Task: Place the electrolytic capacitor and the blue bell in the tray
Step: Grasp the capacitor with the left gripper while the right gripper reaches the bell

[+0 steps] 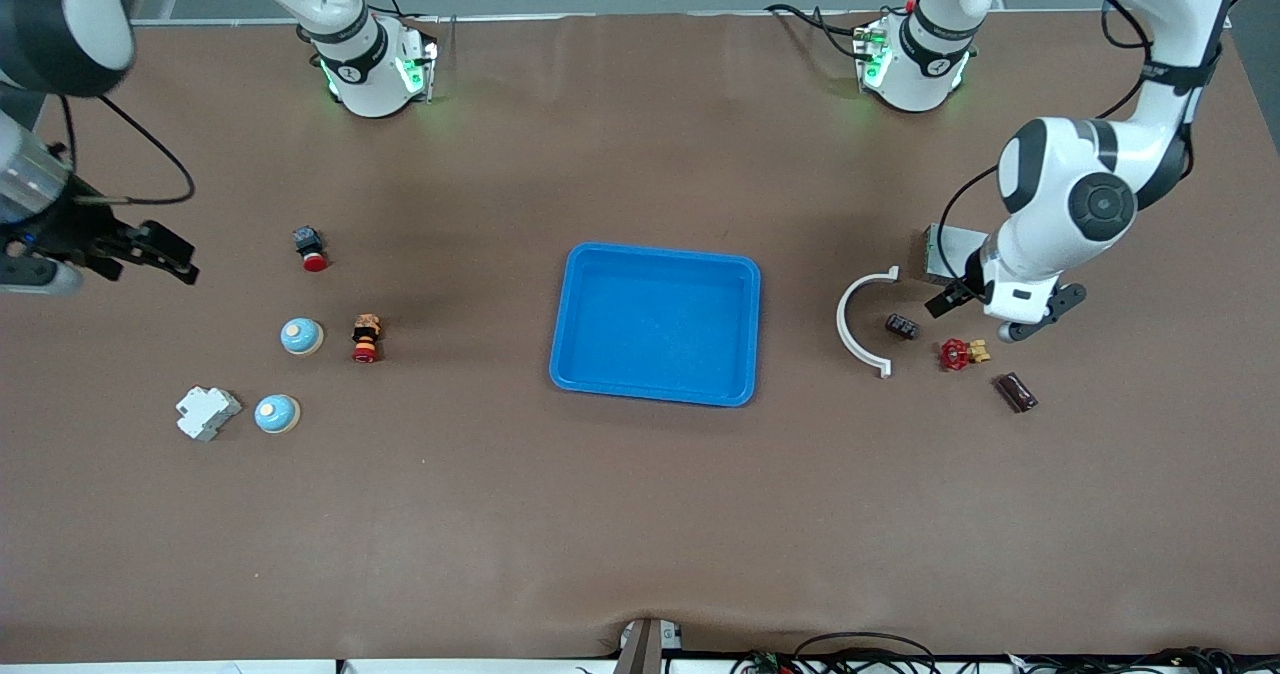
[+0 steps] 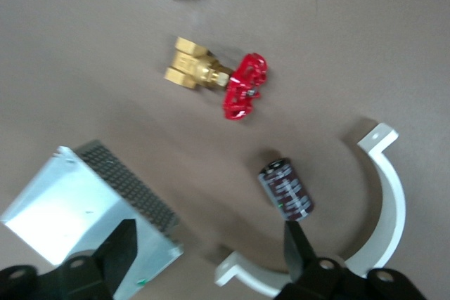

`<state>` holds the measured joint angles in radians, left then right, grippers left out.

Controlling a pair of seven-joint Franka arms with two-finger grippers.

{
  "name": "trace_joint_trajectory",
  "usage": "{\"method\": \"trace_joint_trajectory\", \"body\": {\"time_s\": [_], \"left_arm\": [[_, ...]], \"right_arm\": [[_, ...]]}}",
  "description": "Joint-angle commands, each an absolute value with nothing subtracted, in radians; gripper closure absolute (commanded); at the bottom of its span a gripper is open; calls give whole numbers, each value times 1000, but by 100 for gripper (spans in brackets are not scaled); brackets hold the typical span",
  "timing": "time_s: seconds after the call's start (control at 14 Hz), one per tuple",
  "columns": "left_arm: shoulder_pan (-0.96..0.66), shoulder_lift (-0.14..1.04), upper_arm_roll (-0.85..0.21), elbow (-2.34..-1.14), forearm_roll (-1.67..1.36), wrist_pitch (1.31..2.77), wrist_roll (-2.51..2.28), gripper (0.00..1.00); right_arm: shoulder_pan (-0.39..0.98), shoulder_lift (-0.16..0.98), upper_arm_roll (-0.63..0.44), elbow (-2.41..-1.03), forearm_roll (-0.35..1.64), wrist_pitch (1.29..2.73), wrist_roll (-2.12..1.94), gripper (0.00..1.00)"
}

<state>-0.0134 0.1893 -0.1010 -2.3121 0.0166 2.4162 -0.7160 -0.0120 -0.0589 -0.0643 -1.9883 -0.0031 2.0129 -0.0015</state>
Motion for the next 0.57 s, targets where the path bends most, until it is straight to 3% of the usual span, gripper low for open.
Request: {"method": "trace_joint_trajectory", "body": {"time_s": [0.0,0.5], "left_arm": [[-12,250,-142,-2307,3,2503,-855,17],[-9,331,-161,-2303,3,2588,-1034,22]], "right_arm": [[-44,32,-57,-2008,-15,2116,2,0],[-61,343,-55,-1939,-11,2342,2,0]]}}
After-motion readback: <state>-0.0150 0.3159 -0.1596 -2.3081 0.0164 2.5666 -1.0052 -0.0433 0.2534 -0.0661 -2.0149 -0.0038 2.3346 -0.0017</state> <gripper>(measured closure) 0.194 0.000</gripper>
